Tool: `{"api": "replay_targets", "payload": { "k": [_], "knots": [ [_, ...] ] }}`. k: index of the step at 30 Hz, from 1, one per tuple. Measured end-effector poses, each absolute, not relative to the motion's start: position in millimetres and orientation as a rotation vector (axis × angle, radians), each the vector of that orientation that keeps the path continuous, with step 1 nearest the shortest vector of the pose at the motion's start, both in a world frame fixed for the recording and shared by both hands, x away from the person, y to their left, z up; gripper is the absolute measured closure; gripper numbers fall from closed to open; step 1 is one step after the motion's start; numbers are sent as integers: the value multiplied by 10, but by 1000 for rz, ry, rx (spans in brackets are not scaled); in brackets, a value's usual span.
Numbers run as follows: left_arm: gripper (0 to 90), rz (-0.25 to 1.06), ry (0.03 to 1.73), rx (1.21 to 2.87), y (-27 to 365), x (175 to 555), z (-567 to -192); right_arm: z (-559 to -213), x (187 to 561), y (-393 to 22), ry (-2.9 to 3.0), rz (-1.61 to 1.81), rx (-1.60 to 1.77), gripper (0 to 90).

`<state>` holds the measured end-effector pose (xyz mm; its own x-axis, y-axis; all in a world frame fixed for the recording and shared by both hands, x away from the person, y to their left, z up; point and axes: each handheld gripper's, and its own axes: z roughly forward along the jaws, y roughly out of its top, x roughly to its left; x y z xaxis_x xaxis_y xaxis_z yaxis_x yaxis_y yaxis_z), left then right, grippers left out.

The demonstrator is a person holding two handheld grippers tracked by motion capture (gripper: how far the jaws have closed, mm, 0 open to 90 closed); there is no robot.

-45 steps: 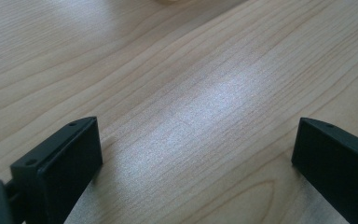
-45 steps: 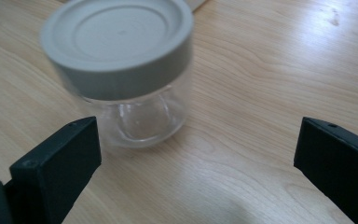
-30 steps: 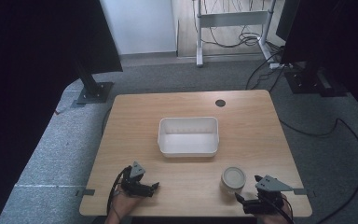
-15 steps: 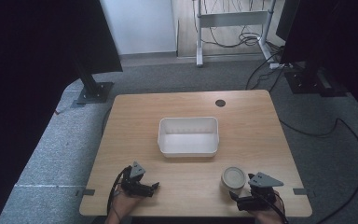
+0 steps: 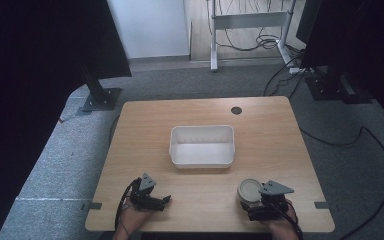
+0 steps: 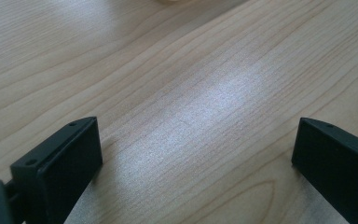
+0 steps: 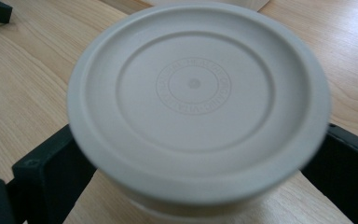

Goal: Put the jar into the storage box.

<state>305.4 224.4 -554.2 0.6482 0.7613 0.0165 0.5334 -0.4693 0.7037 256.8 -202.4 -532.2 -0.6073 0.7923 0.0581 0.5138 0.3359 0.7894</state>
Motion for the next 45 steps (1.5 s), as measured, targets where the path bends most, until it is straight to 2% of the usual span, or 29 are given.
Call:
{"api": "replay_targets", "payload": {
  "k": [5, 8, 15, 45],
  "knots": [
    [11, 433, 1001, 2186, 2244, 3054, -5542, -5347, 2620, -1986, 2275, 1150, 1162, 31],
    [11, 433, 1002, 2186, 2244, 3053, -5542, -5352, 2640, -1960, 2289, 1149, 1149, 82],
    [11, 434, 1003, 2185, 2244, 3052, -5542, -5321, 2628, -1923, 2284, 1101, 1159, 95],
    [11, 435, 1006, 2184, 2243, 3050, -5542, -5179, 2763, -1715, 2279, 1106, 1148, 98]
  ]
}}
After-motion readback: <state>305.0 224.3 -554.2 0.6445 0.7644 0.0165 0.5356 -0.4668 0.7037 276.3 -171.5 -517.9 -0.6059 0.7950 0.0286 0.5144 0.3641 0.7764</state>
